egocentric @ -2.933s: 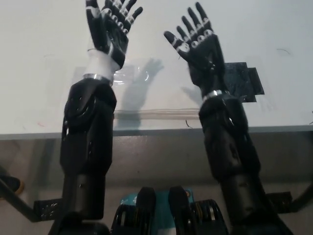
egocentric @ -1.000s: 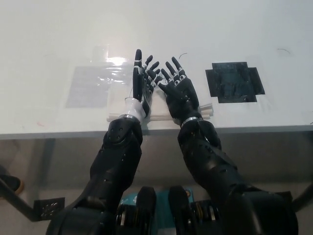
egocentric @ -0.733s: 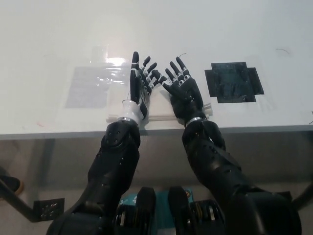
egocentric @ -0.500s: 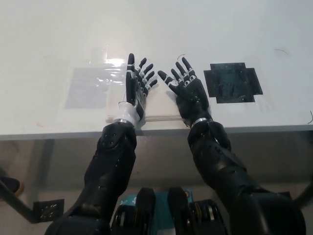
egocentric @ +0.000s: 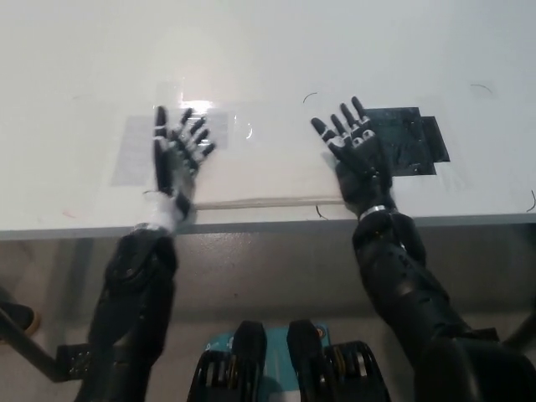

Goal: A stack of napkins is kept in the middle of the table close to the robot and the robot places both its hands sideways on the stack. Then it moves its hands away from each other while pressing down on the napkins to make them smooth

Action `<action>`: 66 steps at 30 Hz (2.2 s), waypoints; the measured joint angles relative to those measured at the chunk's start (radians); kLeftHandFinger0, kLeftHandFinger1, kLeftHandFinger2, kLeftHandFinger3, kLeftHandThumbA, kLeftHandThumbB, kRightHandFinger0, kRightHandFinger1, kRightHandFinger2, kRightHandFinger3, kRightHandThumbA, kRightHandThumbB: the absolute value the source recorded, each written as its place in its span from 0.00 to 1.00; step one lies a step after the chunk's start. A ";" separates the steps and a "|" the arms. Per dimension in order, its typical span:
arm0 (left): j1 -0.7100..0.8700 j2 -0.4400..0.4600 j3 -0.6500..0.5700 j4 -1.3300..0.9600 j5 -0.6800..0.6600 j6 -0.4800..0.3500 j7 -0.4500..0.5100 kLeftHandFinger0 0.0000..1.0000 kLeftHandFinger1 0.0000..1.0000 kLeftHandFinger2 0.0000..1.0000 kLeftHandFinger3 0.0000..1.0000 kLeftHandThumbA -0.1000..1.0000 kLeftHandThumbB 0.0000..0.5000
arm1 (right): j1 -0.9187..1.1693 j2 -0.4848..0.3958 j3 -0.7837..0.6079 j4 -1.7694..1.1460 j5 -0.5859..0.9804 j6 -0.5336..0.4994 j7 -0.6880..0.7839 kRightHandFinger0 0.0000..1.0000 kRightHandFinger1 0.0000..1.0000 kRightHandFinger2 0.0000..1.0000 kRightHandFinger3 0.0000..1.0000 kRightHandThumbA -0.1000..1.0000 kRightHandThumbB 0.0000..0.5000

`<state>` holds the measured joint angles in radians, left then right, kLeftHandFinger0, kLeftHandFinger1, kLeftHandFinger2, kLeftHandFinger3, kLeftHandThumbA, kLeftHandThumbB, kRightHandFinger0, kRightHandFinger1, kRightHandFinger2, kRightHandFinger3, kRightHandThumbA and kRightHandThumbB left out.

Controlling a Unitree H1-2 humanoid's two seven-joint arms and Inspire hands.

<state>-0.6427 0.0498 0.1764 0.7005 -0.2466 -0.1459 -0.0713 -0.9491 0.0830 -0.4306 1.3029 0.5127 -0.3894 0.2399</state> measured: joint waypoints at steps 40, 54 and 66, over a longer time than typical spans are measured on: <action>0.531 0.084 -0.104 -0.664 0.028 0.139 -0.058 1.00 1.00 1.00 1.00 1.00 0.62 | 0.677 0.010 0.202 -0.962 -0.149 0.024 0.012 1.00 1.00 1.00 1.00 1.00 0.52; 0.770 0.093 -0.141 -0.804 0.191 -0.061 -0.056 1.00 1.00 1.00 1.00 1.00 0.62 | 0.964 -0.045 0.407 -1.284 -0.381 0.006 0.011 1.00 1.00 1.00 1.00 1.00 0.46; 0.714 0.120 -0.150 -0.691 0.253 -0.100 -0.056 1.00 1.00 1.00 1.00 1.00 0.44 | 0.902 -0.093 0.451 -1.142 -0.499 -0.016 -0.020 1.00 1.00 1.00 1.00 1.00 0.52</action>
<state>0.0715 0.1694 0.0268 0.0097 0.0059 -0.2454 -0.1273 -0.0475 -0.0099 0.0202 0.1605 0.0139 -0.4049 0.2199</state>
